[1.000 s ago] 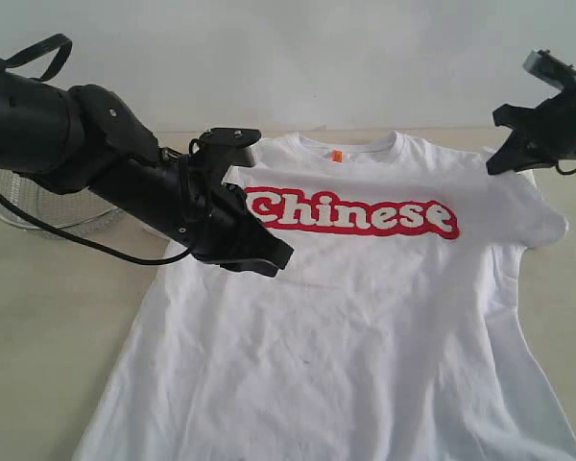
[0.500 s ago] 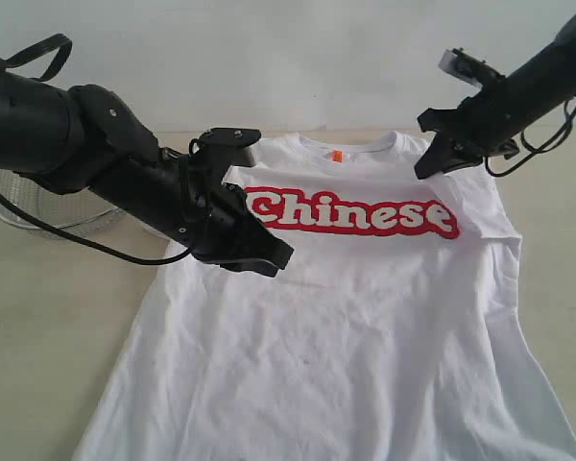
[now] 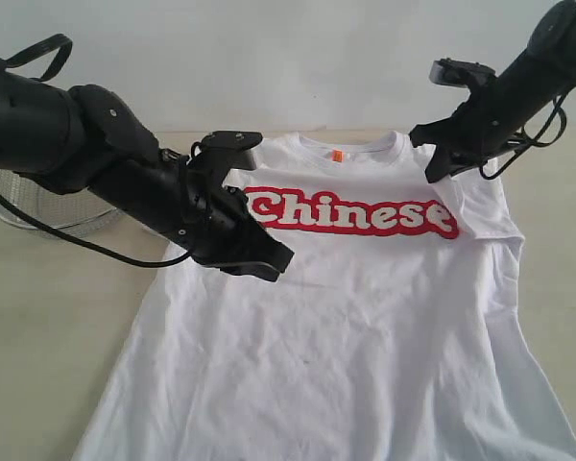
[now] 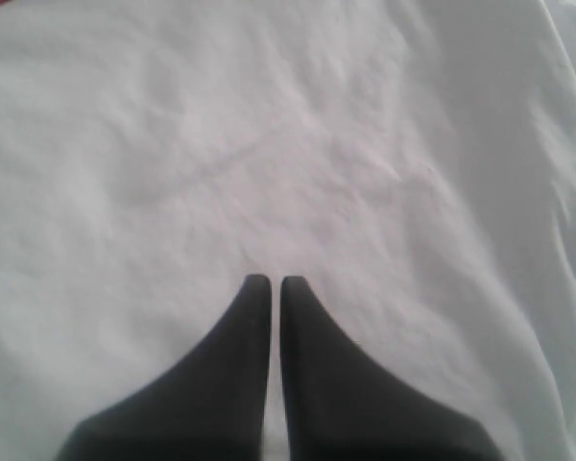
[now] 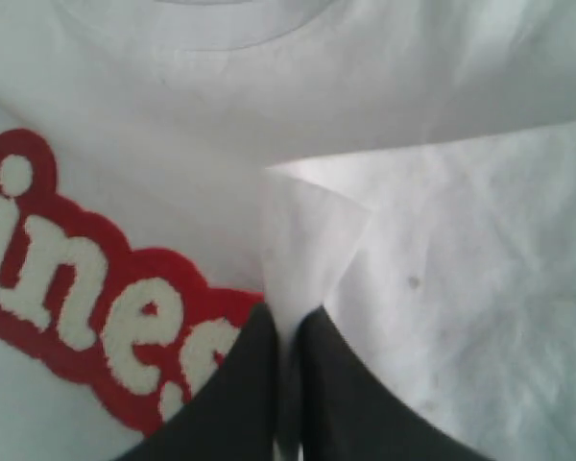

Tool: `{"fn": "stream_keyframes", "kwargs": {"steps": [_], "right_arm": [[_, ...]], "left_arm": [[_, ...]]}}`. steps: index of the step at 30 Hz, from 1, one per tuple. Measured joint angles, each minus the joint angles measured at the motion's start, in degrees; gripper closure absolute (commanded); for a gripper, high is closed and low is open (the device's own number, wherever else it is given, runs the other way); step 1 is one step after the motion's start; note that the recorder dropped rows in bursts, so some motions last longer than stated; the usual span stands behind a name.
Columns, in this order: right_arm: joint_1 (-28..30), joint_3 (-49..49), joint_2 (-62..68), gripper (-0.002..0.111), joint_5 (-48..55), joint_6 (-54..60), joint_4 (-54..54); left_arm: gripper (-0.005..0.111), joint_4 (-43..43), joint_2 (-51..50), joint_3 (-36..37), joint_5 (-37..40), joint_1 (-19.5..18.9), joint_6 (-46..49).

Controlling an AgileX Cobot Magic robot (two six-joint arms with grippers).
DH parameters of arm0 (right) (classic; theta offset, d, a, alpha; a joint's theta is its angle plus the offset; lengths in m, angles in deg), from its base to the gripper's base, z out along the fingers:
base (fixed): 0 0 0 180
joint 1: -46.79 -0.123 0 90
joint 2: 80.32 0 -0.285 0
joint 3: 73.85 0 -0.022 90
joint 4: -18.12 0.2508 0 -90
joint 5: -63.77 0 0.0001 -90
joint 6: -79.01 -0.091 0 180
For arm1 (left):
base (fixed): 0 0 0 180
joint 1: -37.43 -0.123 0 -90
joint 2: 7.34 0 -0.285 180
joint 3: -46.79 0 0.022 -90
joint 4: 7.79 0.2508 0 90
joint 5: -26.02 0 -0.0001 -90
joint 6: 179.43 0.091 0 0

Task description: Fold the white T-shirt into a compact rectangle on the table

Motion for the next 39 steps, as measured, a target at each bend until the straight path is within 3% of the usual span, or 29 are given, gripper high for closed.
{"fn": "stream_keyframes", "kwargs": {"steps": [3,5,7,8,10,12,16,19,30,39], "right_arm": [[0.0,0.0,0.0,0.108,-2.51,-0.34,-0.89],[0.0,0.0,0.0,0.1,-3.23,-0.07,-0.91],[0.0,0.0,0.1,0.074,-3.23,0.73,-1.01],[0.0,0.0,0.1,0.053,-3.23,1.0,-1.01],[0.0,0.0,0.1,0.039,-3.23,1.25,-1.01],[0.0,0.0,0.1,0.049,-2.87,1.15,-1.01],[0.0,0.0,-1.2,0.078,-0.26,0.52,-3.1],[0.0,0.0,-3.43,0.109,0.83,-1.48,-8.64],[0.0,0.09,-3.66,0.109,13.08,-0.04,-14.15],[0.0,4.62,-8.51,0.109,15.22,-1.1,-13.68]], "left_arm": [[0.102,0.0,0.0,0.0,0.11,0.0,0.0],[0.102,0.0,0.0,0.0,0.22,0.0,0.0],[0.102,0.0,0.0,0.0,0.36,0.0,0.0],[0.102,0.0,0.0,0.0,0.36,0.0,0.0],[0.102,0.0,0.0,0.0,0.36,0.0,0.0],[0.102,0.0,0.0,0.0,0.36,0.0,0.0],[0.102,0.0,0.0,0.0,0.36,0.0,0.0],[0.102,0.0,0.0,0.0,0.36,0.0,0.0],[0.102,0.0,0.0,0.0,-3.9,-0.13,0.3],[0.102,0.0,0.0,0.0,-4.45,-2.44,1.77]]}}
